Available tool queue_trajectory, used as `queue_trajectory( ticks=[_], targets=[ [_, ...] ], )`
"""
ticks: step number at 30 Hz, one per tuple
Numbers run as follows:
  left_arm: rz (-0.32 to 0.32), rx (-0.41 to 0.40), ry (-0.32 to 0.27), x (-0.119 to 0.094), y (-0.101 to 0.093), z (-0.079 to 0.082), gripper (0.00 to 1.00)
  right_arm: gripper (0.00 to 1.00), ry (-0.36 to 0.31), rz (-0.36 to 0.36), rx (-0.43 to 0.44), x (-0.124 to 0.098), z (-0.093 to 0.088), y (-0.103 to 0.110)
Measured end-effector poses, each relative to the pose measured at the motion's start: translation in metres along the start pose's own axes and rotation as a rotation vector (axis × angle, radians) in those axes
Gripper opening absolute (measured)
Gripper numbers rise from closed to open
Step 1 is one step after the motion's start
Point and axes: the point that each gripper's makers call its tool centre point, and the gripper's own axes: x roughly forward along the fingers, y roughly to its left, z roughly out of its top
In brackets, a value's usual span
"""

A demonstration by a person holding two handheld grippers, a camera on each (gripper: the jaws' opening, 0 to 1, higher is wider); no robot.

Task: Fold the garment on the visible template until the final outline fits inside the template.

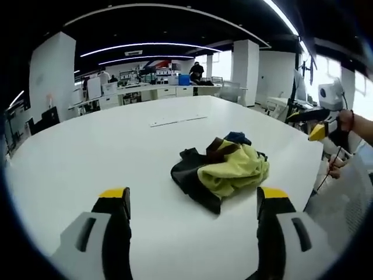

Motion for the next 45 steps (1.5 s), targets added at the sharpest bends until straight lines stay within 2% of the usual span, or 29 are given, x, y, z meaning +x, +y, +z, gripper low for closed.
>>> queue_trajectory(
  ticks=[10,15,24,29,33,45],
  targets=[
    [-0.042,0.0,-0.009,0.03,0.005,0.009,0.77,0.78,0.006,0.052,-0.015,0.023,0.005,-0.006],
    [-0.058,-0.007,-0.005,0.046,0.013,0.014,0.7,0.69,0.008,0.09,0.012,0.037,0.007,-0.009],
    [-0.093,-0.003,0.008,0.071,0.023,0.02,0.62,0.52,0.041,0.146,-0.032,0.065,0.008,-0.012],
    [-0.106,-0.004,0.038,0.086,0.027,0.013,0.56,0.49,0.06,0.17,-0.044,0.084,0.009,-0.014],
    [-0.127,-0.008,0.057,0.097,0.029,0.009,0.54,0.48,0.075,0.183,-0.075,0.095,0.01,-0.015],
    [-0.15,0.017,0.13,0.128,0.042,-0.01,0.4,0.36,0.061,0.209,-0.114,0.124,0.019,-0.023]
  ],
)
